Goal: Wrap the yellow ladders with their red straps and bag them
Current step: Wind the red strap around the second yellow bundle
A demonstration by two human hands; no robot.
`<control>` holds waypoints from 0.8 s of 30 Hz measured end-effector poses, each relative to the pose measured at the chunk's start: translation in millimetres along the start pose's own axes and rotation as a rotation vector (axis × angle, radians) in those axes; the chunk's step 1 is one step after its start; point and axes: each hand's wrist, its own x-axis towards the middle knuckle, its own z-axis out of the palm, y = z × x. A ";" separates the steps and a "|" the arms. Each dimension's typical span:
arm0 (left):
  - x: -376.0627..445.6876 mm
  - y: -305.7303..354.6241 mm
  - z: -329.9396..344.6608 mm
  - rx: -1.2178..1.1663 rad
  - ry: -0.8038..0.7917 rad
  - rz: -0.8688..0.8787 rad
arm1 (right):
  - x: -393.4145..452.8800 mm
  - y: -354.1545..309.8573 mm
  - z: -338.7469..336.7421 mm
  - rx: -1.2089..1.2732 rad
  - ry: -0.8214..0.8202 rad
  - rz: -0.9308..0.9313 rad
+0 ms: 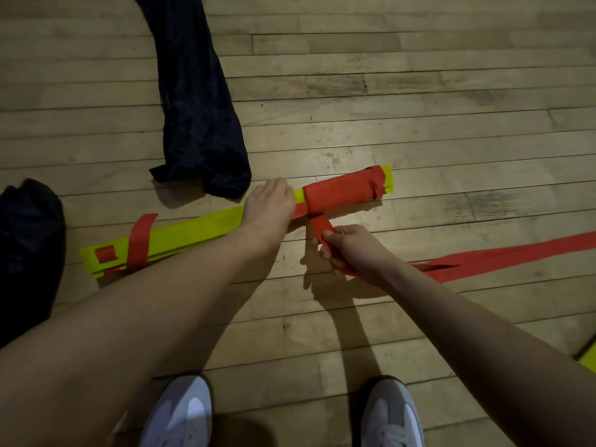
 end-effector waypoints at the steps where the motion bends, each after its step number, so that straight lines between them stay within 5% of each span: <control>1: 2.2 0.6 -1.8 0.011 -0.004 -0.006 | 1.8 -2.7 0.9 -0.014 0.004 -0.013; 15: -26.0 6.5 24.1 0.086 0.213 0.154 | 11.9 -1.6 7.7 0.157 -0.011 0.047; 19: -43.8 6.1 29.5 0.027 0.024 0.143 | 9.4 6.7 6.1 0.228 0.014 0.071; 24: -43.4 -0.3 21.9 -0.043 0.083 0.168 | 0.5 14.0 16.5 0.167 -0.048 0.104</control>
